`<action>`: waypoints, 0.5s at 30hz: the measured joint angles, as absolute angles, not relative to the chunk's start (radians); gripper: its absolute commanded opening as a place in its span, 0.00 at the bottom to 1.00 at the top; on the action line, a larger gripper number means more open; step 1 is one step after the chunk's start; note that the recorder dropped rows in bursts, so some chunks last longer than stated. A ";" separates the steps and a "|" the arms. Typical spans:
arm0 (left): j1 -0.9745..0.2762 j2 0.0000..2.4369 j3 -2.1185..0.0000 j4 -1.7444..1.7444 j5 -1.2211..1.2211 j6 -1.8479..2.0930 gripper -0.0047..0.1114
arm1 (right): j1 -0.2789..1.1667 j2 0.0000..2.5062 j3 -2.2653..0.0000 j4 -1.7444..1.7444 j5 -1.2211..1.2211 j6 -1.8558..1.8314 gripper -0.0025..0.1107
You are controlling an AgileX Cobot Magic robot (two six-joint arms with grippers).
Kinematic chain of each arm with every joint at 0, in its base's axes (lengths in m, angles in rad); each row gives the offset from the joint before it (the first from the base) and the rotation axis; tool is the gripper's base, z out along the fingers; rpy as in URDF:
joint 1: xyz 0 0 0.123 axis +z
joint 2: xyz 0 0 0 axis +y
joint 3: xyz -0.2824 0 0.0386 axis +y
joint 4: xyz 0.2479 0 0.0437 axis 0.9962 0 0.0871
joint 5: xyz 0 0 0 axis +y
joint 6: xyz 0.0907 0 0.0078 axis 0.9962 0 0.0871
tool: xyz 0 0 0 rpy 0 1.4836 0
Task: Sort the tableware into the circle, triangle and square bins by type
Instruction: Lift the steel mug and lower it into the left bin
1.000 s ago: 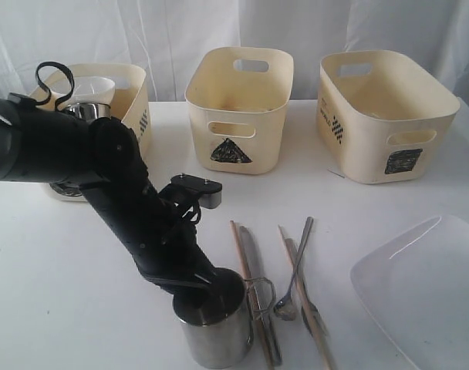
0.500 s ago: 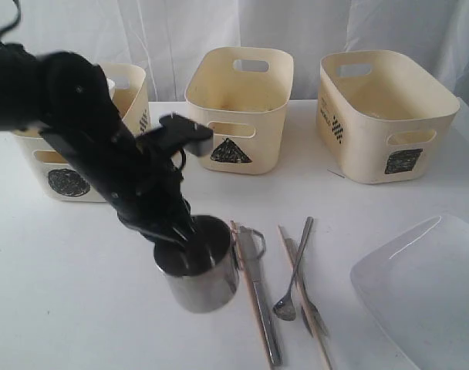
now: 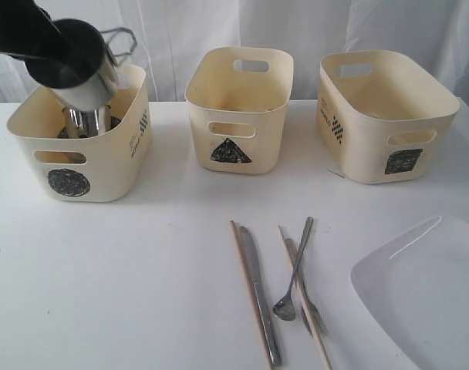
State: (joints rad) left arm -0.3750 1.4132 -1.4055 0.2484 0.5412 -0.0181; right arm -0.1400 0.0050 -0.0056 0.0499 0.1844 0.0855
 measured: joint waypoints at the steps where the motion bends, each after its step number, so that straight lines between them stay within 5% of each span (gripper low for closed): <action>1: -0.348 1.418 -1.414 0.255 0.519 -0.025 0.04 | -0.140 0.005 -0.006 0.050 0.184 0.085 0.02; 15: -0.164 1.612 -1.447 0.246 0.432 -0.086 0.04 | -0.140 0.005 -0.006 0.050 0.184 0.085 0.02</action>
